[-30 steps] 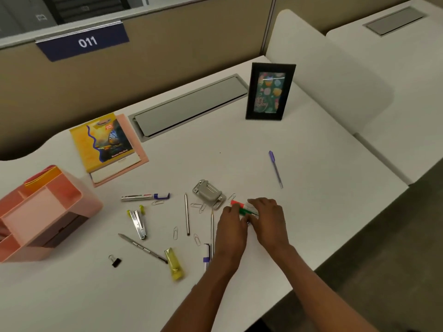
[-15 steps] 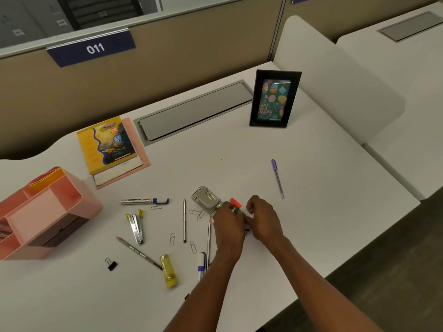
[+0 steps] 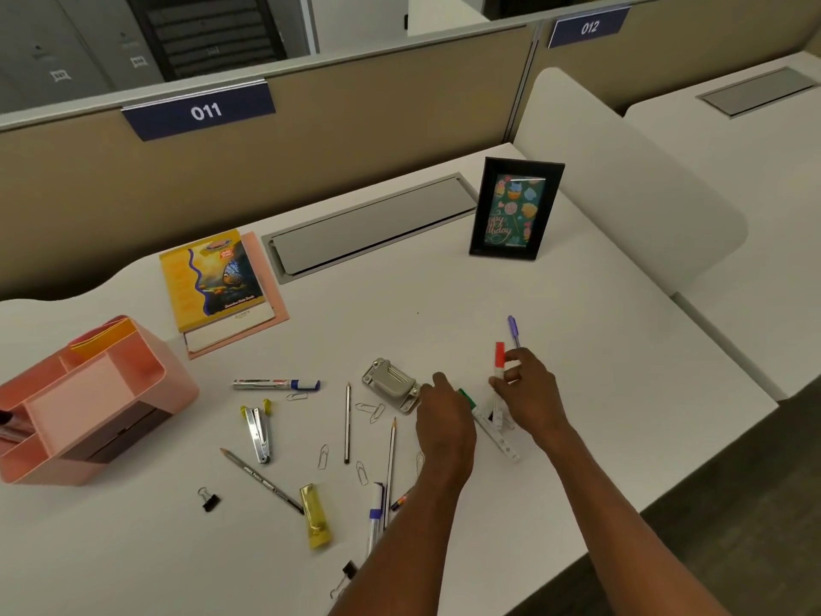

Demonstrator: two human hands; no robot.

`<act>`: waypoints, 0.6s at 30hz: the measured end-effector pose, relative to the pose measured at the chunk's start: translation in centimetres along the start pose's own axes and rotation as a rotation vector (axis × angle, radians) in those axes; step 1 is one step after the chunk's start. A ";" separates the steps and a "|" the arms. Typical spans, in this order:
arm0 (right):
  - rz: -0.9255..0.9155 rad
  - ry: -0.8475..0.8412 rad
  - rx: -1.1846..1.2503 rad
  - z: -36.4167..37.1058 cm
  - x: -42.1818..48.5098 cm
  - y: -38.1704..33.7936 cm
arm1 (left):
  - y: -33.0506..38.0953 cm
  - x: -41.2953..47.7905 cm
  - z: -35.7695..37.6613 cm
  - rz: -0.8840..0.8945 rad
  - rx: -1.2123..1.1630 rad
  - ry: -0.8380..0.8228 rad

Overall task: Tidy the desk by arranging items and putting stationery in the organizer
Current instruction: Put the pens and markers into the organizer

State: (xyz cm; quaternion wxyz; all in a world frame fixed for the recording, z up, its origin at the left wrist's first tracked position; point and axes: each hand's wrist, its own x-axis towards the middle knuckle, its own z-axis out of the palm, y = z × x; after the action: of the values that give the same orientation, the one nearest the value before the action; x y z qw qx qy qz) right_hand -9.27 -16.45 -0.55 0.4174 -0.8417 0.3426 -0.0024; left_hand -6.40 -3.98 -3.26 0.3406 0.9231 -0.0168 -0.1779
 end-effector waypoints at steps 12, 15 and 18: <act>-0.036 0.076 0.347 -1.0 -0.8 -1.3 | 0.6 1.8 -2.4 0.116 -0.300 0.114; -0.041 0.053 0.593 0.4 -1.6 -4.4 | -0.1 1.6 -8.1 0.184 -0.551 0.253; -0.072 -0.027 0.797 3.1 -3.1 -8.4 | -1.9 0.9 -15.1 0.235 -0.697 0.451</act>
State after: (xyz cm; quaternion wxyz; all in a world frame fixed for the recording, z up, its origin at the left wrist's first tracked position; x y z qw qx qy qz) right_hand -5.89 -8.96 4.23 0.7154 -0.6251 0.2796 -0.1387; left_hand -0.56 6.69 5.87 0.6453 0.7603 0.0143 0.0731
